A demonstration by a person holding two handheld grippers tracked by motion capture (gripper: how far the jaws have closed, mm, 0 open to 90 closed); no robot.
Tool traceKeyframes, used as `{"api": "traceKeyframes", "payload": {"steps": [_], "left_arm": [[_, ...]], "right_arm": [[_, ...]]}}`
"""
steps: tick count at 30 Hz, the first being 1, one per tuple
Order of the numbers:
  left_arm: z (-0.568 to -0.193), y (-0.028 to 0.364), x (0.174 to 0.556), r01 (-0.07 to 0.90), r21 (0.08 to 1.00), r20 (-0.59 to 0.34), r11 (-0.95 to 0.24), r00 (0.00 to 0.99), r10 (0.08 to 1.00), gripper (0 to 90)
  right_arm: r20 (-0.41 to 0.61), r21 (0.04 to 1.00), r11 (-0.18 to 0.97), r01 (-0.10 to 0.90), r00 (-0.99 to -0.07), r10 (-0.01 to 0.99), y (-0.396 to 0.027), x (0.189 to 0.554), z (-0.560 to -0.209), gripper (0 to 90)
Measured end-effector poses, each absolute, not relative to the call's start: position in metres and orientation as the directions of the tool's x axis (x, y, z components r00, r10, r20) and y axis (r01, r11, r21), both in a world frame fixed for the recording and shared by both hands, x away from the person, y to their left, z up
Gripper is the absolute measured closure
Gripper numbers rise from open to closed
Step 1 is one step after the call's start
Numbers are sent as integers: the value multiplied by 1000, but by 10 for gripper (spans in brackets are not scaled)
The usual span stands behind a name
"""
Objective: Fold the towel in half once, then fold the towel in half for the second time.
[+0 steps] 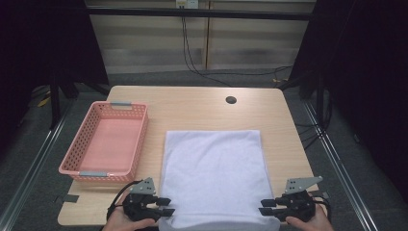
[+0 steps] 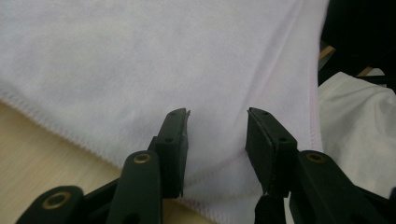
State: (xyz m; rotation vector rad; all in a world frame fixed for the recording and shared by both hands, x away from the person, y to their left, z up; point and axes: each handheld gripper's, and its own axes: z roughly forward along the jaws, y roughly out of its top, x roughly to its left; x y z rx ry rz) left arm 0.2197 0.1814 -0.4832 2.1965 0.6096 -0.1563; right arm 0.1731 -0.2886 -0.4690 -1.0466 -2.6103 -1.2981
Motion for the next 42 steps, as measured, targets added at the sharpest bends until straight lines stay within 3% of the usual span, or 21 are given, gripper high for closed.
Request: {"api": "traceKeyframes", "payload": {"steps": [6,7,13,18,26,31,42], "left_arm": [[-478,181,244,511,723,-297,-465,838,457,541],[-477,177,250,511,728,-292,-456,834,468,537],[-478,147,296,524,731,-288,-436,818,499,568],[-488,127,321,499,696,-166,-517,812,560,535],[-500,129,337,519,708,-191,-478,793,579,533],[-502,128,331,523,715,-209,-465,794,571,543],[-502,119,282,478,725,-215,-496,841,496,557]], "right_arm": [[307,697,402,593,-754,581,-289,182,-471,654],[285,708,384,592,-738,611,-287,195,-470,611],[268,743,335,579,-716,644,-285,233,-467,586],[266,726,332,603,-691,673,-281,275,-474,539],[236,674,356,648,-645,727,-273,308,-493,531],[213,648,384,657,-641,737,-273,301,-496,525],[208,624,417,661,-655,727,-298,250,-492,540]]}}
